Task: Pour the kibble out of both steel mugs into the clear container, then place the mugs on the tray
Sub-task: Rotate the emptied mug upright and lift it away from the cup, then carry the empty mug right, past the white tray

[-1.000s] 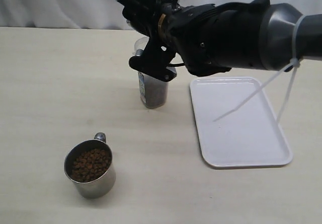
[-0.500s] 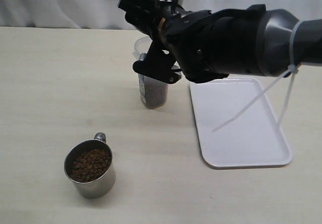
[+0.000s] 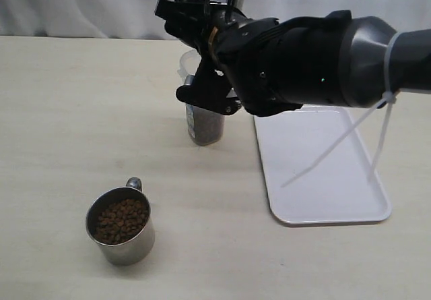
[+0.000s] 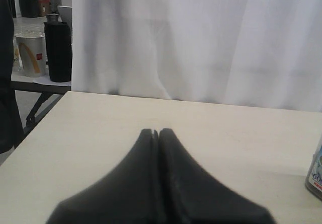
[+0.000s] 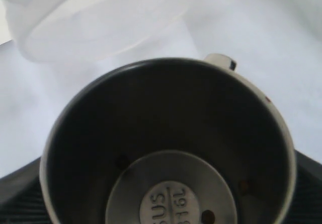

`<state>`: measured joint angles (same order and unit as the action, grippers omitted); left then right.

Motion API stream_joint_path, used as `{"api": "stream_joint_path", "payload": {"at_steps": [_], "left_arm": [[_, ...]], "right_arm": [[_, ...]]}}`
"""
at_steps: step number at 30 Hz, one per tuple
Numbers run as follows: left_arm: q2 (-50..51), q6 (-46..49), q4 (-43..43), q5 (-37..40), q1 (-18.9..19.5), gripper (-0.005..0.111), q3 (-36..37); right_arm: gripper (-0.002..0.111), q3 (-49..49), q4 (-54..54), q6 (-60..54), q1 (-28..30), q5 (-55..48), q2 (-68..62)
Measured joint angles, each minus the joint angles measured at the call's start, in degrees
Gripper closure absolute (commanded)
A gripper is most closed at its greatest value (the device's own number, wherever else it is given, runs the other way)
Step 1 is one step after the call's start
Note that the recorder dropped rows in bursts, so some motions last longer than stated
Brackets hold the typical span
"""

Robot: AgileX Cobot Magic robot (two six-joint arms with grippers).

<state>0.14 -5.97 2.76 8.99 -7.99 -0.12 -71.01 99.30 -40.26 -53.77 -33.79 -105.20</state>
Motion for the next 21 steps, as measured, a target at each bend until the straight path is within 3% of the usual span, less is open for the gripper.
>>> {"api": "stream_joint_path", "payload": {"at_steps": [11,15,21], "left_arm": [[0.0,0.0,0.0,0.0,0.0,0.107,0.0],[0.0,0.0,0.0,0.0,0.0,0.107,0.0],[0.0,0.0,0.0,0.0,0.0,0.107,0.0]], "right_arm": [[0.104,0.0,-2.46,22.34,1.76,1.46,2.12],[0.104,0.0,-15.89,24.31,5.33,4.25,6.43],[0.104,1.79,-44.09,25.36,15.8,9.57,14.05]]}}
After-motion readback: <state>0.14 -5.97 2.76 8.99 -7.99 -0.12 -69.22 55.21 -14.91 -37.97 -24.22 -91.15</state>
